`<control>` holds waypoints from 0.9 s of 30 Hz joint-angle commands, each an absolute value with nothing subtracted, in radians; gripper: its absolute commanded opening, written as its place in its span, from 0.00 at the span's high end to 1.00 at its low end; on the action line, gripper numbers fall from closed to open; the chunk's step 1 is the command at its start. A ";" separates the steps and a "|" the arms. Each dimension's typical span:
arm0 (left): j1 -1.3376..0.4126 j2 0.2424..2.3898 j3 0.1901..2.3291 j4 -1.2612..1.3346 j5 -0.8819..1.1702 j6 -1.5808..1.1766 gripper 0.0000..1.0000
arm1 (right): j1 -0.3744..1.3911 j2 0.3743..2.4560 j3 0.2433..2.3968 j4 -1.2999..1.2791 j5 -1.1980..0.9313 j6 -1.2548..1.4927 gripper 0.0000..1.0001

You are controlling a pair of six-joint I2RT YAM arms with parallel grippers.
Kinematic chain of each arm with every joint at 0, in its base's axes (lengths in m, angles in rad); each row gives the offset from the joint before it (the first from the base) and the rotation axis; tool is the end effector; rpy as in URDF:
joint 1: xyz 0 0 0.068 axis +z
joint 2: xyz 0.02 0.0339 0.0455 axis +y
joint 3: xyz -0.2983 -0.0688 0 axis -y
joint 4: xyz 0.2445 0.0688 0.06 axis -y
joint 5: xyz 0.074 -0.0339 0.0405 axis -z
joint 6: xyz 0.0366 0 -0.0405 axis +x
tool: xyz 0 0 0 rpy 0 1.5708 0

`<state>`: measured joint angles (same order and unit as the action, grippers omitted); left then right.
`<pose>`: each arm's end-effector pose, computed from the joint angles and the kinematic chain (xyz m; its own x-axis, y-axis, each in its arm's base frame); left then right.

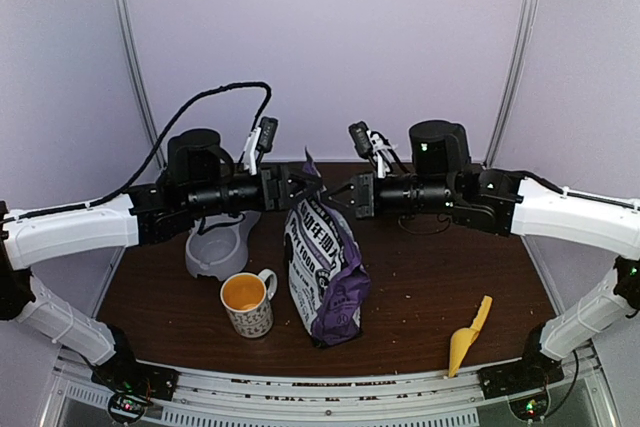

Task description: Serve the pet food

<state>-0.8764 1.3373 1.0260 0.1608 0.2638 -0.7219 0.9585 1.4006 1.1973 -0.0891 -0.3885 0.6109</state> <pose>0.1912 -0.2445 0.3695 -0.6713 -0.1909 -0.7162 0.6172 0.3911 -0.6827 0.1751 0.2734 0.3858 -0.6897 -0.0584 -0.7217 -0.6961 0.3279 0.6387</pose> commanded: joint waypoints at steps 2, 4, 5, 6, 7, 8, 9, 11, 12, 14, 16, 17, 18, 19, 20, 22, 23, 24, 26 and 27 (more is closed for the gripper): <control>-0.880 1.356 1.060 0.232 0.291 -0.751 0.36 | 0.971 1.366 1.163 -0.104 -0.387 0.620 1.00; -0.880 1.356 1.057 0.235 0.291 -0.753 0.38 | 0.972 1.360 1.159 -0.104 -0.377 0.618 1.00; -0.879 1.355 1.052 0.235 0.289 -0.753 0.40 | 0.971 1.356 1.156 -0.105 -0.373 0.617 1.00; -0.880 1.354 1.051 0.233 0.287 -0.753 0.41 | 0.972 1.352 1.153 -0.105 -0.369 0.617 1.00; -0.880 1.353 1.049 0.229 0.283 -0.752 0.42 | 0.972 1.350 1.150 -0.105 -0.364 0.617 1.00; -0.879 1.353 1.049 0.225 0.281 -0.752 0.42 | 0.972 1.348 1.149 -0.104 -0.360 0.617 1.00; -0.879 1.353 1.047 0.222 0.278 -0.751 0.43 | 0.972 1.346 1.146 -0.104 -0.358 0.617 1.00; -0.880 1.359 1.044 0.216 0.274 -0.750 0.43 | 0.971 1.342 1.144 -0.101 -0.357 0.617 1.00; -0.880 1.361 1.043 0.211 0.273 -0.749 0.44 | 0.972 1.341 1.144 -0.100 -0.357 0.617 1.00; -0.879 1.364 1.040 0.207 0.269 -0.749 0.45 | 0.972 1.337 1.144 -0.099 -0.355 0.616 1.00; -0.880 1.362 1.036 0.204 0.262 -0.747 0.46 | 0.972 1.333 1.142 -0.096 -0.351 0.615 1.00; -0.880 1.361 1.035 0.201 0.257 -0.745 0.47 | 0.971 1.330 1.141 -0.094 -0.348 0.615 1.00; -0.880 1.362 1.034 0.197 0.254 -0.743 0.47 | 0.971 1.327 1.140 -0.094 -0.344 0.615 1.00; -0.879 1.363 1.033 0.195 0.251 -0.741 0.48 | 0.971 1.324 1.137 -0.092 -0.342 0.616 1.00; -0.879 1.364 1.032 0.191 0.249 -0.740 0.49 | 0.972 1.322 1.135 -0.091 -0.339 0.615 1.00; -0.879 1.365 1.028 0.192 0.249 -0.739 0.51 | 0.972 1.318 1.132 -0.088 -0.335 0.616 1.00; -0.880 1.367 1.026 0.191 0.249 -0.741 0.52 | 0.972 1.316 1.129 -0.089 -0.333 0.617 1.00; -0.880 1.367 1.024 0.190 0.249 -0.740 0.53 | 0.972 1.314 1.127 -0.088 -0.329 0.618 1.00; -0.880 1.367 1.020 0.188 0.247 -0.740 0.55 | 0.971 1.309 1.123 -0.087 -0.324 0.620 1.00; -0.880 1.366 1.019 0.187 0.247 -0.740 0.55 | 0.971 1.308 1.123 -0.086 -0.319 0.622 1.00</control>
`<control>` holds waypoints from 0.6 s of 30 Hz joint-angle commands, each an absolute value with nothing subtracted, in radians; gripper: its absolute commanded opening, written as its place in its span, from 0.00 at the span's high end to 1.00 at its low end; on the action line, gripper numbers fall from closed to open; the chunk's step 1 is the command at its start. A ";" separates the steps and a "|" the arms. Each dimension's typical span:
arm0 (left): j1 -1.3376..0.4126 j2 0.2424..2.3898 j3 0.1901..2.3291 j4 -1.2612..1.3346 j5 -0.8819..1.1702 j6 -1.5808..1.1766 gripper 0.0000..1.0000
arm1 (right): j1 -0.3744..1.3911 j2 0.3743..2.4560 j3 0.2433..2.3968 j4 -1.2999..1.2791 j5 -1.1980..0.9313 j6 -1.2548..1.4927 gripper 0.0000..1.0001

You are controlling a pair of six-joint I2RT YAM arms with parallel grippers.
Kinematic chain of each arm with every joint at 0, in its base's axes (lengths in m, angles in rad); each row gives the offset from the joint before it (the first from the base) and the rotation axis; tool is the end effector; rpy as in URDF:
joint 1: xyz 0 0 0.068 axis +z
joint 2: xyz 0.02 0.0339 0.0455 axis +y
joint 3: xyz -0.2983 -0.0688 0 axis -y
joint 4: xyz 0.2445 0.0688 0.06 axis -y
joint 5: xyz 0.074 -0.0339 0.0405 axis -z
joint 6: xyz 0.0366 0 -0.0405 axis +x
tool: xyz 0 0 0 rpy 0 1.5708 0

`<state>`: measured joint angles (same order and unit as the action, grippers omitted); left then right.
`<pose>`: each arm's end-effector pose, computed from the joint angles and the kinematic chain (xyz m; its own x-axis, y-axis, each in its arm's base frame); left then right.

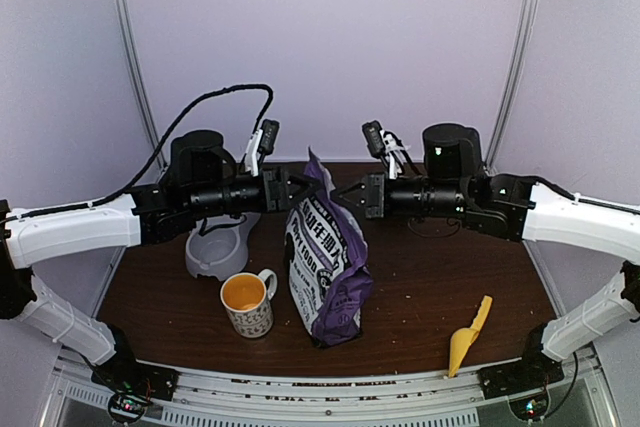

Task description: Serve the pet food

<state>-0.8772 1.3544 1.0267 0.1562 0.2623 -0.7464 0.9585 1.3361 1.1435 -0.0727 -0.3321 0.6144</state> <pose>0.1938 -0.2479 0.3643 -0.6953 -0.1895 -0.6933 0.5910 0.3982 -0.7015 0.1666 0.2580 0.3872 -0.6733 -0.0105 -0.7393 -0.6930 0.3573 0.6262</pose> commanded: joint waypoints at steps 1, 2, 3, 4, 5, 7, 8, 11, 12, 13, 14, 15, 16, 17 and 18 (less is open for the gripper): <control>-0.880 1.367 1.018 0.186 0.246 -0.740 0.55 | 0.971 1.307 1.121 -0.085 -0.316 0.621 1.00; -0.880 1.367 1.018 0.185 0.246 -0.741 0.56 | 0.970 1.307 1.119 -0.084 -0.315 0.621 1.00; -0.880 1.367 1.018 0.186 0.247 -0.740 0.56 | 0.970 1.307 1.120 -0.084 -0.313 0.623 1.00; -0.880 1.367 1.016 0.185 0.247 -0.739 0.56 | 0.971 1.307 1.120 -0.082 -0.313 0.624 1.00; -0.880 1.367 1.017 0.185 0.248 -0.738 0.56 | 0.970 1.307 1.120 -0.082 -0.312 0.624 1.00; -0.880 1.368 1.015 0.189 0.250 -0.737 0.56 | 0.970 1.308 1.120 -0.082 -0.309 0.625 1.00; -0.879 1.367 1.015 0.190 0.251 -0.737 0.56 | 0.969 1.308 1.119 -0.083 -0.308 0.626 1.00; -0.880 1.367 1.017 0.189 0.252 -0.736 0.50 | 0.970 1.306 1.119 -0.082 -0.304 0.628 1.00; -0.881 1.368 1.017 0.190 0.251 -0.736 0.48 | 0.969 1.306 1.120 -0.082 -0.303 0.627 1.00; -0.880 1.368 1.016 0.190 0.250 -0.735 0.48 | 0.970 1.303 1.118 -0.081 -0.301 0.627 1.00; -0.880 1.368 1.017 0.188 0.250 -0.734 0.47 | 0.970 1.303 1.117 -0.080 -0.301 0.628 1.00; -0.880 1.369 1.016 0.188 0.250 -0.734 0.46 | 0.970 1.302 1.115 -0.078 -0.303 0.628 1.00; -0.880 1.371 1.018 0.189 0.251 -0.736 0.44 | 0.970 1.304 1.115 -0.077 -0.307 0.627 1.00; -0.880 1.374 1.022 0.188 0.252 -0.735 0.44 | 0.970 1.304 1.115 -0.076 -0.310 0.628 1.00; -0.880 1.377 1.028 0.188 0.255 -0.736 0.43 | 0.970 1.306 1.115 -0.075 -0.314 0.629 1.00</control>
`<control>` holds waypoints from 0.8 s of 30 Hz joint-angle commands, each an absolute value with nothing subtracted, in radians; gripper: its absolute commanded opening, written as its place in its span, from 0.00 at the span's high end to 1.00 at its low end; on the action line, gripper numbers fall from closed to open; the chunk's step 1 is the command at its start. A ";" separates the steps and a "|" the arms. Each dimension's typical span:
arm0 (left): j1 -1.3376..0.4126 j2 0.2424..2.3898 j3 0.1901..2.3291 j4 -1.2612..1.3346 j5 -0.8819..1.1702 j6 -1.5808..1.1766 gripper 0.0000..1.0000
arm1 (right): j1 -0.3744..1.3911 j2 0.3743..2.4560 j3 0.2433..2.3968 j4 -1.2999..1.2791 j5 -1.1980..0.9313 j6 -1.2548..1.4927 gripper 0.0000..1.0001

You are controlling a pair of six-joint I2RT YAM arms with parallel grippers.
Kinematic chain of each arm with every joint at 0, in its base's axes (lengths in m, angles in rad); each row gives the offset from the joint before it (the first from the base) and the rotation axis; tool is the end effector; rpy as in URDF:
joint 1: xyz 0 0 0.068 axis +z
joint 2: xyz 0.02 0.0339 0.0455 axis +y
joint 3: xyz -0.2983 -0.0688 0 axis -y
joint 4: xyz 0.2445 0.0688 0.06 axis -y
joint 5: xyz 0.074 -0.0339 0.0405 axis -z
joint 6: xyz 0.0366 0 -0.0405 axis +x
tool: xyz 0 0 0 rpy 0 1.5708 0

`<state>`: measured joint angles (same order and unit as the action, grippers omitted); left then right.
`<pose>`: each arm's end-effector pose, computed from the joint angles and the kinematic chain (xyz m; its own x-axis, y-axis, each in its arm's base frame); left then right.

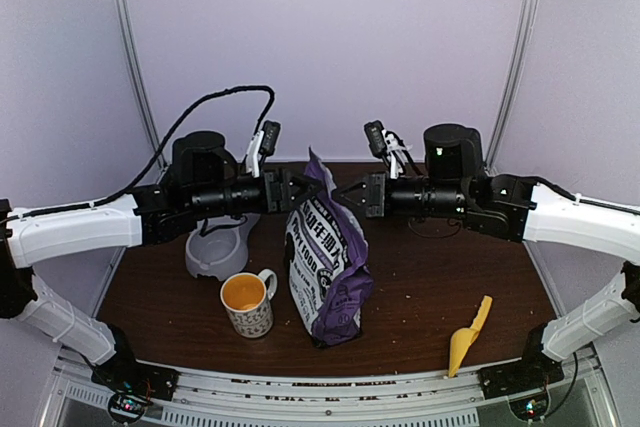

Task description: Serve the pet food

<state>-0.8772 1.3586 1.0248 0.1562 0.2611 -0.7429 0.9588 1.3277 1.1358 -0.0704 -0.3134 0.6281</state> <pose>0.1944 -0.2486 0.3624 -0.6956 -0.1856 -0.6941 0.5904 0.4029 -0.6994 0.1658 0.2559 0.3871 -0.6786 0.0062 -0.7345 -0.6809 0.3697 0.6322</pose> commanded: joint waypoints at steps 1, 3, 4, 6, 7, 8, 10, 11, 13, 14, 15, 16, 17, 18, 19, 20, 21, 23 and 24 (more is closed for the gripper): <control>-0.879 1.381 1.036 0.189 0.260 -0.735 0.43 | 0.970 1.305 1.114 -0.075 -0.314 0.629 1.00; -0.880 1.389 1.055 0.192 0.271 -0.735 0.41 | 0.970 1.305 1.113 -0.077 -0.312 0.627 1.00; -0.880 1.393 1.064 0.195 0.276 -0.734 0.41 | 0.970 1.306 1.115 -0.077 -0.311 0.625 1.00; -0.880 1.400 1.077 0.199 0.282 -0.729 0.40 | 0.970 1.306 1.115 -0.079 -0.310 0.624 1.00; -0.880 1.403 1.083 0.199 0.286 -0.727 0.39 | 0.970 1.306 1.115 -0.078 -0.310 0.625 1.00; -0.880 1.407 1.088 0.199 0.287 -0.727 0.39 | 0.970 1.306 1.115 -0.079 -0.310 0.624 1.00; -0.881 1.413 1.092 0.205 0.295 -0.728 0.38 | 0.970 1.307 1.115 -0.080 -0.309 0.623 1.00; -0.881 1.414 1.089 0.215 0.302 -0.731 0.38 | 0.970 1.307 1.115 -0.082 -0.309 0.622 1.00; -0.881 1.411 1.080 0.246 0.307 -0.742 0.38 | 0.970 1.308 1.115 -0.083 -0.308 0.621 1.00; -0.881 1.410 1.077 0.258 0.308 -0.745 0.38 | 0.970 1.310 1.115 -0.084 -0.308 0.622 1.00; -0.881 1.408 1.077 0.262 0.308 -0.744 0.38 | 0.969 1.310 1.116 -0.085 -0.307 0.621 1.00; -0.881 1.407 1.079 0.263 0.310 -0.743 0.37 | 0.970 1.311 1.117 -0.085 -0.307 0.621 1.00; -0.881 1.407 1.080 0.265 0.311 -0.743 0.37 | 0.970 1.312 1.116 -0.085 -0.307 0.620 1.00; -0.882 1.405 1.079 0.269 0.312 -0.742 0.37 | 0.970 1.313 1.117 -0.085 -0.307 0.620 1.00; -0.882 1.406 1.079 0.269 0.313 -0.742 0.36 | 0.969 1.313 1.117 -0.086 -0.307 0.619 1.00; -0.883 1.407 1.078 0.270 0.313 -0.741 0.36 | 0.969 1.313 1.118 -0.086 -0.307 0.618 1.00; -0.885 1.410 1.080 0.269 0.314 -0.740 0.35 | 0.970 1.314 1.117 -0.088 -0.306 0.617 1.00; -0.887 1.415 1.081 0.266 0.318 -0.741 0.35 | 0.970 1.315 1.117 -0.089 -0.306 0.617 1.00; -0.888 1.420 1.080 0.265 0.320 -0.742 0.35 | 0.971 1.316 1.117 -0.090 -0.306 0.617 1.00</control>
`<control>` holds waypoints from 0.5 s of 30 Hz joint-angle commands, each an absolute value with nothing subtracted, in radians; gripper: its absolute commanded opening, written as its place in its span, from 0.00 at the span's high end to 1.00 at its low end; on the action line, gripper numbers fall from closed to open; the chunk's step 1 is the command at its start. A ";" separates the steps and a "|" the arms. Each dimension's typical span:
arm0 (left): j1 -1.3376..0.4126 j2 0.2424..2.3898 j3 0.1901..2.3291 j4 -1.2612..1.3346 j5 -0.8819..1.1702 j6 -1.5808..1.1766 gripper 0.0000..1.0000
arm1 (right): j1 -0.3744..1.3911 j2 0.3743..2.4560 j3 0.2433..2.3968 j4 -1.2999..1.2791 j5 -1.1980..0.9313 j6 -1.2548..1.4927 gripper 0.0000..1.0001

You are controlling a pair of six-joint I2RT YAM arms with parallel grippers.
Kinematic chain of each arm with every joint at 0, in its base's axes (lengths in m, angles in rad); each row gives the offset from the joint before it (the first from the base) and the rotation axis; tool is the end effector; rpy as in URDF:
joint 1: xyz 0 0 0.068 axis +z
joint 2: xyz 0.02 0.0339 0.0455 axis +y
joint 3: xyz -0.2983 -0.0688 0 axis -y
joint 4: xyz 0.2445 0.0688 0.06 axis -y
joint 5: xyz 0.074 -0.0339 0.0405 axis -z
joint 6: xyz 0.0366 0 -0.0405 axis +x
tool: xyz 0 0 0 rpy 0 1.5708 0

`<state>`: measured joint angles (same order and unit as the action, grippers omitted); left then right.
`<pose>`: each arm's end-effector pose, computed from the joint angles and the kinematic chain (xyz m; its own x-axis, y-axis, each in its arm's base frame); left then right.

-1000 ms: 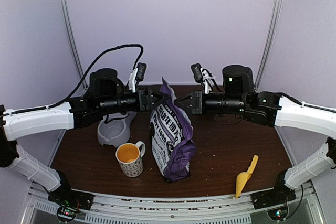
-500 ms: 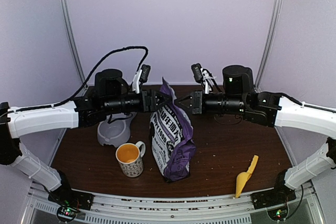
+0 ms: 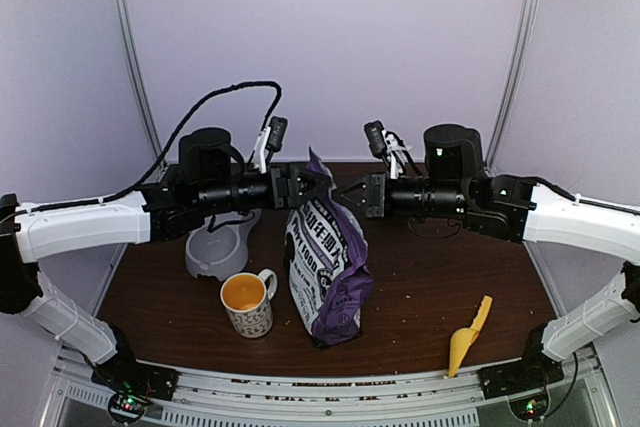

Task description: Serve the pet food

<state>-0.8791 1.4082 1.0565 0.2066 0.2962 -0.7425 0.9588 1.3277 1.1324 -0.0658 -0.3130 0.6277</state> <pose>0.2021 -0.2608 0.3642 -0.6906 -0.1800 -0.7005 0.6161 0.3609 -0.7001 0.1659 0.2560 0.3863 -0.6777 0.0070 -0.7353 -0.6815 0.3694 0.6317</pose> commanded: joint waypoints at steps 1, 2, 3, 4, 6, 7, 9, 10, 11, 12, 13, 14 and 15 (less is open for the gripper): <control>-0.890 1.424 1.079 0.266 0.323 -0.745 0.35 | 0.971 1.315 1.118 -0.089 -0.306 0.617 1.00; -0.891 1.426 1.079 0.267 0.326 -0.747 0.35 | 0.970 1.316 1.118 -0.090 -0.305 0.616 1.00; -0.892 1.429 1.080 0.267 0.328 -0.748 0.35 | 0.970 1.315 1.118 -0.090 -0.305 0.617 1.00; -0.893 1.431 1.079 0.266 0.329 -0.748 0.35 | 0.971 1.315 1.117 -0.089 -0.304 0.617 1.00; -0.895 1.433 1.077 0.263 0.329 -0.749 0.35 | 0.970 1.312 1.116 -0.090 -0.302 0.618 1.00; -0.894 1.433 1.075 0.258 0.328 -0.748 0.35 | 0.970 1.311 1.114 -0.090 -0.300 0.618 1.00; -0.896 1.431 1.069 0.249 0.325 -0.747 0.35 | 0.970 1.307 1.114 -0.089 -0.297 0.619 1.00; -0.896 1.431 1.063 0.244 0.323 -0.747 0.35 | 0.970 1.304 1.114 -0.090 -0.296 0.618 1.00; -0.896 1.431 1.058 0.241 0.321 -0.747 0.35 | 0.970 1.303 1.114 -0.089 -0.295 0.617 1.00; -0.897 1.430 1.051 0.240 0.318 -0.748 0.35 | 0.971 1.300 1.113 -0.088 -0.294 0.617 1.00; -0.897 1.430 1.046 0.238 0.316 -0.750 0.35 | 0.971 1.299 1.113 -0.088 -0.293 0.617 1.00; -0.897 1.428 1.040 0.235 0.314 -0.751 0.35 | 0.970 1.298 1.114 -0.090 -0.292 0.617 1.00; -0.897 1.426 1.033 0.233 0.311 -0.752 0.35 | 0.971 1.296 1.112 -0.090 -0.290 0.617 1.00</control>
<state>-0.8894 1.4250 1.0550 0.2127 0.3107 -0.7471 0.9588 1.3273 1.1320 -0.0669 -0.3088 0.6277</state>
